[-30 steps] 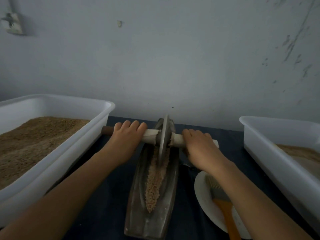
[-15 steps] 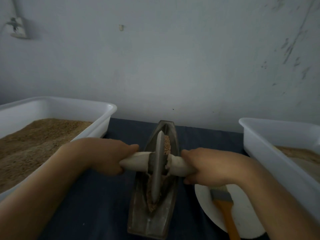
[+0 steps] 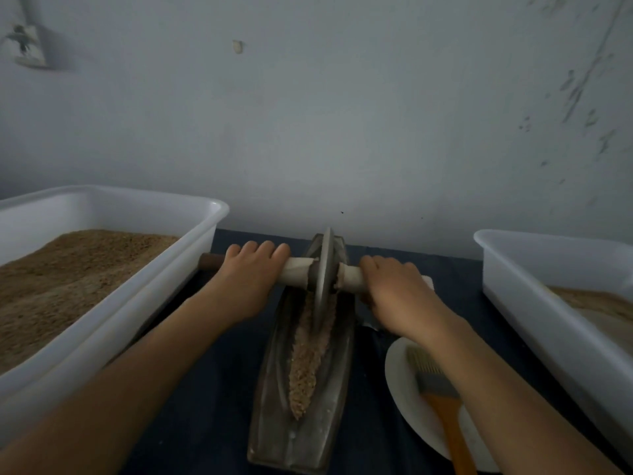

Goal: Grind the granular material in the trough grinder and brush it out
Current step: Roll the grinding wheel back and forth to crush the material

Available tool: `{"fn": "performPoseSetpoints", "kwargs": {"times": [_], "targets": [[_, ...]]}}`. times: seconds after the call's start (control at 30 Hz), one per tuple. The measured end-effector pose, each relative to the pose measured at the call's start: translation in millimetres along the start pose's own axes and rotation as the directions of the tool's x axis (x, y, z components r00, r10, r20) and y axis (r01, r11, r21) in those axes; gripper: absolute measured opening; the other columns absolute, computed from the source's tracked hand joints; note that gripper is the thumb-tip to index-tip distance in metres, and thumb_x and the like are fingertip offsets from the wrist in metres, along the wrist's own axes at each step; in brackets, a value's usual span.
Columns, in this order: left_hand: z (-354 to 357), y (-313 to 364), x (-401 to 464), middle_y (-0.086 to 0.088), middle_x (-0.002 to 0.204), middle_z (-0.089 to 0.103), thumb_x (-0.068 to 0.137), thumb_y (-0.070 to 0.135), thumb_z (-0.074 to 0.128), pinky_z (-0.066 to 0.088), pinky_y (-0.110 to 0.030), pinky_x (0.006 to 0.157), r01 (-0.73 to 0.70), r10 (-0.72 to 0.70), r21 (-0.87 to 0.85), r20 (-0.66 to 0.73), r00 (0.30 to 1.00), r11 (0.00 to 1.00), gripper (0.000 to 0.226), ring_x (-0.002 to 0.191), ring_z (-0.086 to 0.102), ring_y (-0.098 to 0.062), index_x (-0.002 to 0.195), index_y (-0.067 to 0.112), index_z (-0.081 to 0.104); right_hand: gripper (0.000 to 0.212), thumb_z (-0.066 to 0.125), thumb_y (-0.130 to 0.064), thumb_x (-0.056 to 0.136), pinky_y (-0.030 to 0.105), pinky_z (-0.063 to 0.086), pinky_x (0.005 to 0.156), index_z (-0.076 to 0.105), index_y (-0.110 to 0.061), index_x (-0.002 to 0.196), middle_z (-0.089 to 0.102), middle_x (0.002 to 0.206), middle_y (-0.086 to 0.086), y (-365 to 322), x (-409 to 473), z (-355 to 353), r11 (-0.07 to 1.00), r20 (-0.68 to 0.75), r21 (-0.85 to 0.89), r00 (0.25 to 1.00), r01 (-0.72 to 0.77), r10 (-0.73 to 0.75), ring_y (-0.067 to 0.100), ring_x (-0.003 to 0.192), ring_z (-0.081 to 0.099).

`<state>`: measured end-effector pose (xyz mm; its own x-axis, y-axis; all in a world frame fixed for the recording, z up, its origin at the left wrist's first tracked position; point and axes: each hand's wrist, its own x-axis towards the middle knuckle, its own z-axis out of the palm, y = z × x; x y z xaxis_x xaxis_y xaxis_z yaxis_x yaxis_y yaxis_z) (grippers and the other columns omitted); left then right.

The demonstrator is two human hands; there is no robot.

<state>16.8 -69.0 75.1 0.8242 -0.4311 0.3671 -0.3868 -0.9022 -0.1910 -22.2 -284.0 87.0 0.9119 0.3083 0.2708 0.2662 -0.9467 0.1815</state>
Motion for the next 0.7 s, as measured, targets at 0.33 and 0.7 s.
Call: {"fn": "performPoseSetpoints", "kwargs": {"times": [0.33,0.7], "targets": [[-21,-5,-11,0.002,0.124,0.048,0.091,0.027,0.054,0.037,-0.035,0.097,-0.050,0.064,-0.069,0.223,0.973,0.996,0.045,0.112,0.048,-0.017,0.129,0.024,0.029,0.024,0.051,-0.020,0.093,0.029,0.027,0.070,0.042,-0.012,0.113,0.052,0.112,0.006,-7,-11,-18,0.998,0.167,0.042,0.985,0.047,-0.053,0.022,0.099,0.050],[-73,-12,-34,0.014,0.087,0.046,0.091,0.024,0.056,0.037,-0.019,0.073,-0.078,0.254,-0.288,0.650,0.716,0.954,0.030,0.081,0.047,-0.003,0.106,0.032,0.031,0.023,0.056,-0.030,0.092,0.020,0.036,0.059,0.036,-0.019,0.095,0.048,0.095,0.001,-18,-35,-64,0.968,0.513,0.241,0.837,0.074,-0.191,0.014,0.085,0.048]]}}
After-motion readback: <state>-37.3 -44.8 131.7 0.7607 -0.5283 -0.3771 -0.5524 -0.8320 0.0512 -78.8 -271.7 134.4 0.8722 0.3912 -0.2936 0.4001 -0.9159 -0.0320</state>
